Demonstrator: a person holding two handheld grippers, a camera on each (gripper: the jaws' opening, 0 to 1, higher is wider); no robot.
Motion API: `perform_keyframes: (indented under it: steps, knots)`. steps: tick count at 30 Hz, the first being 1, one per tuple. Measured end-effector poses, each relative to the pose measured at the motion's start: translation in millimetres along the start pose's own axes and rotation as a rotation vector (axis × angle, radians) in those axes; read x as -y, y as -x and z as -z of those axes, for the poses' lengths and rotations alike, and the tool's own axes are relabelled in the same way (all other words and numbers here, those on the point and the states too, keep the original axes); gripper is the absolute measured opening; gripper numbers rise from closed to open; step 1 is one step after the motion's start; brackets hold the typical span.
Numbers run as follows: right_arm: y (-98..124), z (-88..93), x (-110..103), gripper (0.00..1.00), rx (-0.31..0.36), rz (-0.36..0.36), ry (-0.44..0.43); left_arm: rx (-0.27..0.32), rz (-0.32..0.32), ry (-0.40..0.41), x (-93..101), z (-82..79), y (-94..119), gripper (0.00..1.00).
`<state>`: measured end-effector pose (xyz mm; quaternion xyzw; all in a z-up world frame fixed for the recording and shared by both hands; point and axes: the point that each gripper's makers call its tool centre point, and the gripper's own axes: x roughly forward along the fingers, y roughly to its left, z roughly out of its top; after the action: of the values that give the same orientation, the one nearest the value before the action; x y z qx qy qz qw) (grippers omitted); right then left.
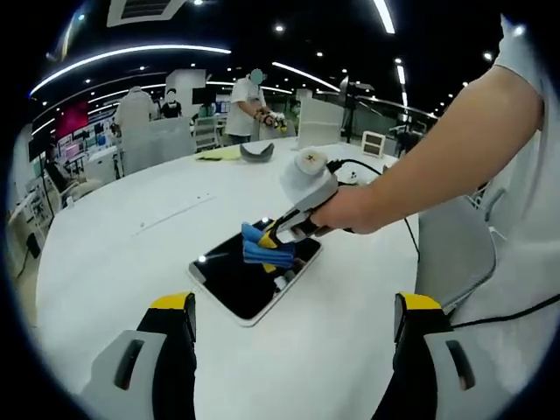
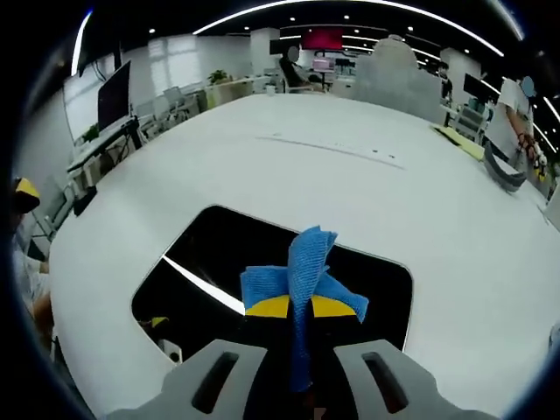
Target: Wipe the mirror surface with the cleaning cloth until all visible marks leave the cleaned area.
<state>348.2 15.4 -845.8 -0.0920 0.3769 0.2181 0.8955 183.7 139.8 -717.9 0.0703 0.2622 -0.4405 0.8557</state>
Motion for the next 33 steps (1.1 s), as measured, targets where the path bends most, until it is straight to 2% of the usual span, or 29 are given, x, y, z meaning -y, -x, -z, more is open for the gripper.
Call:
perform_keyframes:
  steps: [14,33]
  knots:
    - [-10,-11.0,-39,0.02,0.004,-0.075,0.07,0.017,0.004,0.004,-1.1,-2.5,3,0.95]
    - [-15,-17.0,-78,0.02,-0.001,-0.183,0.182,0.027,0.02,0.024,-1.5,-2.1,1,0.95]
